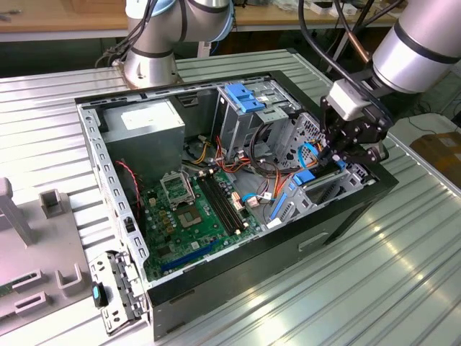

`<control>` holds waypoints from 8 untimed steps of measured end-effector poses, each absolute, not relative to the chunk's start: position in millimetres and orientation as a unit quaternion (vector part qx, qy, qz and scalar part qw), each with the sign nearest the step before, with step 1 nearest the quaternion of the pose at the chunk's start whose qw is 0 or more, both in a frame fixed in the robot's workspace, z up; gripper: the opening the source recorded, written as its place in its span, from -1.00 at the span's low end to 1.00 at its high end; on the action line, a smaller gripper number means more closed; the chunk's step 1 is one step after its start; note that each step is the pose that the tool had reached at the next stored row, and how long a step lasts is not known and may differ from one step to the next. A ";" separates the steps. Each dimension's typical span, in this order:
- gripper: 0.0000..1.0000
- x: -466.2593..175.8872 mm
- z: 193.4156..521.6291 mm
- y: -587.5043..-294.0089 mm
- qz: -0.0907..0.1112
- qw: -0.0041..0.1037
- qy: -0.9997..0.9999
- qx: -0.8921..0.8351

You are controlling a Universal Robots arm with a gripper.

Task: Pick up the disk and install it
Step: 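Insert the second disk wire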

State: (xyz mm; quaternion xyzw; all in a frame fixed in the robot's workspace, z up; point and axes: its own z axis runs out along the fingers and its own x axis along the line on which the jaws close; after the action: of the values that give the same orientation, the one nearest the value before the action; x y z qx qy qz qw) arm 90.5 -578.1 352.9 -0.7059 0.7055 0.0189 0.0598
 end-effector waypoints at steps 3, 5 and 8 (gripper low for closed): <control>-0.68 90.5 351.9 -579.1 0.020 0.061 0.705 -0.706; -0.68 90.5 350.8 -579.2 0.022 0.063 0.705 -0.706; -0.68 90.5 349.6 -579.2 0.023 0.064 0.705 -0.706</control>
State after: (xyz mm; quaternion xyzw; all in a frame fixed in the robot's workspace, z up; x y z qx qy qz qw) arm 90.5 -579.2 349.6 -0.7056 0.7054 0.0232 0.0641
